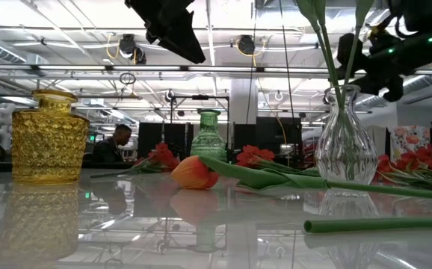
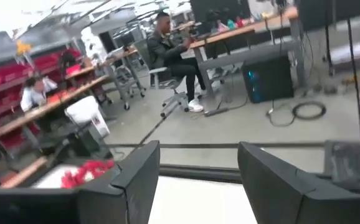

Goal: Sort flowers into vase by color
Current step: Put the top orange flower into the green vase

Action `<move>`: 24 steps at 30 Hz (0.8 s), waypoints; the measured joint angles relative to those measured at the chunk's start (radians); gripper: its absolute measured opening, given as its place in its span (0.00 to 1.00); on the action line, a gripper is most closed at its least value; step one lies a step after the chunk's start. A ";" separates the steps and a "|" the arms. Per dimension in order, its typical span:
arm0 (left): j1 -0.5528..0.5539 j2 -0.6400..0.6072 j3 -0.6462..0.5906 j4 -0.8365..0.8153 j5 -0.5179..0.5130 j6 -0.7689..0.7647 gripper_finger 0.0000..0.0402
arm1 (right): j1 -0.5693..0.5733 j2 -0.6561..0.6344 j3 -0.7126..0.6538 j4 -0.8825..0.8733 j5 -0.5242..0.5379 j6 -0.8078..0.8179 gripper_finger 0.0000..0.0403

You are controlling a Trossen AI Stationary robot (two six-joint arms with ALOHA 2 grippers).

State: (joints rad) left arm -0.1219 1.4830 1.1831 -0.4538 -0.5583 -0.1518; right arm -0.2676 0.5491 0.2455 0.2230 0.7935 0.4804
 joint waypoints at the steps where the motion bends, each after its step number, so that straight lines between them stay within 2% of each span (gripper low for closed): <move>1: 0.000 0.000 0.000 0.000 0.000 0.001 0.30 | -0.025 0.018 0.014 0.001 -0.032 0.026 0.52; 6: 0.000 0.000 0.000 0.000 0.000 0.001 0.30 | -0.130 0.128 0.143 -0.076 -0.215 0.035 0.52; 10: 0.000 0.000 0.000 0.000 0.001 0.000 0.30 | -0.219 0.250 0.303 -0.258 -0.317 0.015 0.52; 15: -0.011 0.000 0.000 -0.001 0.007 -0.006 0.30 | -0.310 0.417 0.456 -0.487 -0.436 -0.086 0.52; 20: -0.027 0.000 0.000 -0.004 0.008 -0.025 0.30 | -0.341 0.549 0.491 -0.585 -0.551 -0.108 0.52; 24: -0.046 0.000 0.000 -0.004 0.008 -0.027 0.30 | -0.336 0.636 0.491 -0.628 -0.566 -0.103 0.52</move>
State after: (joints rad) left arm -0.1676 1.4826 1.1831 -0.4580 -0.5503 -0.1783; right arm -0.6034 1.1850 0.7368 -0.4055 0.2274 0.3770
